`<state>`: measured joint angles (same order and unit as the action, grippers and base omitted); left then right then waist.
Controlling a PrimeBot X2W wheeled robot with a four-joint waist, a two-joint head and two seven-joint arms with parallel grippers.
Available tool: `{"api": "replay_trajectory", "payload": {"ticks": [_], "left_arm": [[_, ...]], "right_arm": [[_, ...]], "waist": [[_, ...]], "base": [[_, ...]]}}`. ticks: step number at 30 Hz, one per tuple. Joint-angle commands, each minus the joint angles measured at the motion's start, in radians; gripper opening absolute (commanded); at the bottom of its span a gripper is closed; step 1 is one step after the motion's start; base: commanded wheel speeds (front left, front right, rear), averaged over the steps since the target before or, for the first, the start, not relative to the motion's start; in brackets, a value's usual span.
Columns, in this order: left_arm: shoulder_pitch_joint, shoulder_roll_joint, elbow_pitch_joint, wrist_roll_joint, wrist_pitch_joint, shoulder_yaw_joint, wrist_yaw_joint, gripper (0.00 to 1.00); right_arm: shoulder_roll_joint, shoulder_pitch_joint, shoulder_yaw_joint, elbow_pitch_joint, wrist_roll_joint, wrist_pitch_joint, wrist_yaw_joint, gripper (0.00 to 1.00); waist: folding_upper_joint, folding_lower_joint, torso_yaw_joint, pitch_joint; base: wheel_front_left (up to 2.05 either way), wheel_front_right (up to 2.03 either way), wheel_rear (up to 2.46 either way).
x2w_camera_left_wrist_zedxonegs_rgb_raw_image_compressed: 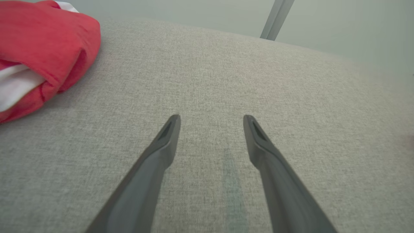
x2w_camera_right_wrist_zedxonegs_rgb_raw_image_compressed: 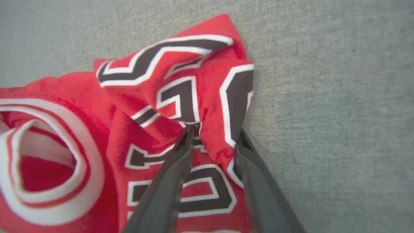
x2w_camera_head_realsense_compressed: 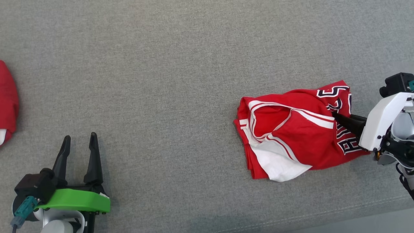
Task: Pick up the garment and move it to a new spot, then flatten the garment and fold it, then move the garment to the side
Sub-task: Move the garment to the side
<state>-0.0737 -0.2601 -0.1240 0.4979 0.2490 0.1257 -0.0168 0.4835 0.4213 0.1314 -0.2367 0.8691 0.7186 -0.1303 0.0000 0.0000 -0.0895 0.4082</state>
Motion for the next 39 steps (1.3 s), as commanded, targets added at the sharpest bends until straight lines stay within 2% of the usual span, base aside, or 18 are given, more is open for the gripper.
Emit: {"api": "replay_trajectory", "payload": {"ticks": [1,9,16,20,26,32,36,39], "left_arm": [[-0.016,0.011,-0.007,0.003,0.009,-0.002,-0.001,1.0],[0.011,0.045,-0.035,0.009,0.015,-0.008,-0.012,1.0],[0.019,0.07,-0.052,-0.005,0.017,-0.018,-0.024,1.0],[0.028,0.075,-0.047,-0.011,0.017,-0.039,-0.027,1.0],[0.035,0.072,-0.038,-0.022,0.017,-0.058,-0.038,1.0],[0.034,0.057,-0.009,-0.038,0.017,-0.071,-0.038,1.0],[0.035,0.031,0.023,-0.046,0.003,-0.075,-0.029,1.0],[0.022,0.007,0.054,-0.055,-0.018,-0.077,-0.025,1.0]], "right_arm": [[0.007,0.008,0.016,0.026,0.045,0.003,-0.001,0.0],[0.079,-0.013,0.033,0.199,0.142,0.025,-0.001,0.0],[0.11,-0.044,0.014,0.36,0.214,0.082,-0.001,0.0],[0.104,-0.066,-0.011,0.411,0.237,0.108,-0.001,0.0],[0.085,-0.096,-0.055,0.389,0.222,0.139,-0.001,0.0],[0.043,-0.111,-0.115,0.306,0.166,0.131,-0.001,0.0],[0.011,-0.106,-0.123,0.267,0.121,0.085,-0.001,0.0],[-0.012,-0.071,-0.106,0.23,0.067,-0.002,-0.001,0.0]], "waist": [[0.0,0.0,0.01,-0.014],[0.0,0.0,0.001,-0.068],[0.0,0.0,-0.014,-0.098],[0.0,0.0,-0.032,-0.108],[0.0,0.0,-0.068,-0.112],[0.0,0.0,-0.138,-0.097],[0.0,0.0,-0.212,-0.074],[0.0,0.0,-0.27,-0.05]], "base": [[0.0,0.0,0.0],[0.0,0.0,0.0],[0.0,0.0,0.0],[0.0,0.0,0.0],[0.0,0.0,0.0],[0.0,0.0,0.0],[0.0,0.0,0.0],[0.0,0.0,0.0]]}}
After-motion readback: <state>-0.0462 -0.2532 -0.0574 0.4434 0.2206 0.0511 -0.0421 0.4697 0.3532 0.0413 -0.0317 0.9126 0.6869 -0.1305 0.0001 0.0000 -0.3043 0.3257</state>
